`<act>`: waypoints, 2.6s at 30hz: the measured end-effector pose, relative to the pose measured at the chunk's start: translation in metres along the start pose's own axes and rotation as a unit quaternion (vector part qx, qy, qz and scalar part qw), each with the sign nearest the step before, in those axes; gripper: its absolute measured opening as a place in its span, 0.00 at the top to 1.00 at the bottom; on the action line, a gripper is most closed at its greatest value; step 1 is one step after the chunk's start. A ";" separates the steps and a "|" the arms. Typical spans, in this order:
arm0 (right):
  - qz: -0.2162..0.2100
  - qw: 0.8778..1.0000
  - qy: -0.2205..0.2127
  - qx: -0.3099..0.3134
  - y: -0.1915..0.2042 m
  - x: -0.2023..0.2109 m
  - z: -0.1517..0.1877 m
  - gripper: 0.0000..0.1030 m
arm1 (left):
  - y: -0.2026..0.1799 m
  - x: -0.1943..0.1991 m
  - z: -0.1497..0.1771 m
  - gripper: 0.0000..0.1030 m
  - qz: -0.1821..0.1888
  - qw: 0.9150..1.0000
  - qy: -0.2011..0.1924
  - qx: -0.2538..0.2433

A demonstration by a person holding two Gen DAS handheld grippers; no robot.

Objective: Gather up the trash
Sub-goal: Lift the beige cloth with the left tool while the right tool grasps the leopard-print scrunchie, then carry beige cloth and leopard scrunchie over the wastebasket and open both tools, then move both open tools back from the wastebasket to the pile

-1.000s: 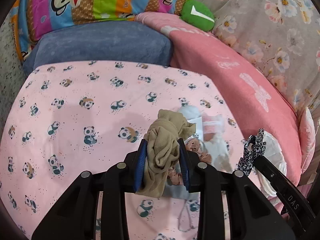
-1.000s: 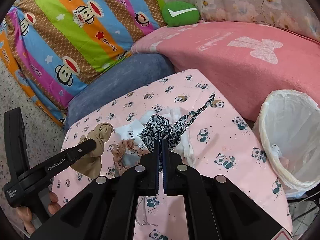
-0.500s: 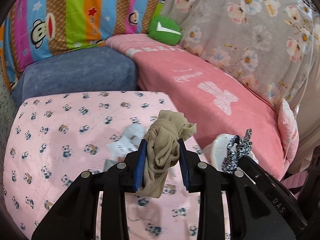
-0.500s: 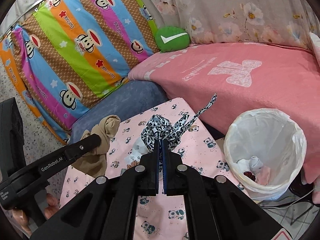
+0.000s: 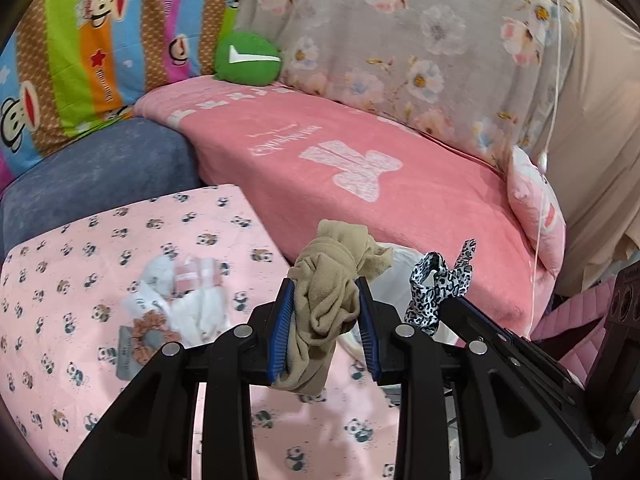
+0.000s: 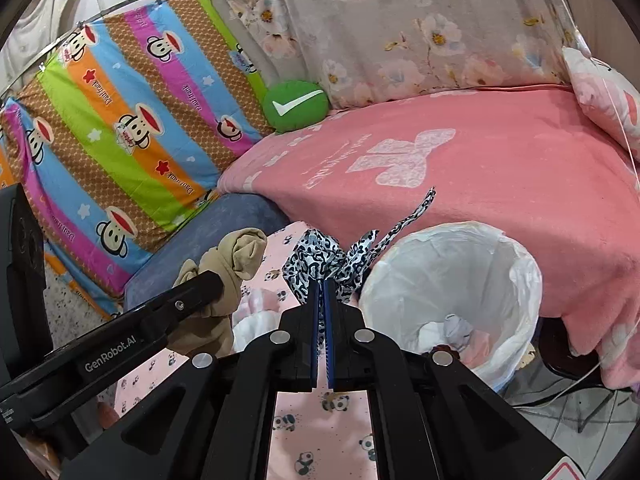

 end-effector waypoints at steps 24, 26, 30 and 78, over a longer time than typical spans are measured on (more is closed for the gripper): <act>0.055 0.997 0.004 -0.058 -0.112 -0.007 -0.005 0.96 | -0.093 -0.077 0.019 0.70 0.060 0.994 0.068 -0.065; 0.057 0.997 0.007 -0.060 -0.116 -0.013 -0.005 0.96 | -0.095 -0.081 0.019 0.70 0.061 0.994 0.069 -0.066; 0.061 0.996 0.012 -0.056 -0.117 -0.020 -0.008 0.95 | -0.096 -0.089 0.019 0.68 0.063 0.993 0.074 -0.068; 0.035 0.997 0.065 0.033 0.001 -0.052 0.044 0.56 | 0.062 -0.028 0.028 0.29 -0.050 0.997 0.021 0.062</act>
Point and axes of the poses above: each gripper's, at about its wrist camera, not at the fingertips, and x roughly against the way its jaws point, y to its left, z to its underside, the point moved 8 cm from there along -x, roughly the way its jaws point, and after that the axes turned 4 degrees about z, right-handed, at the moved point
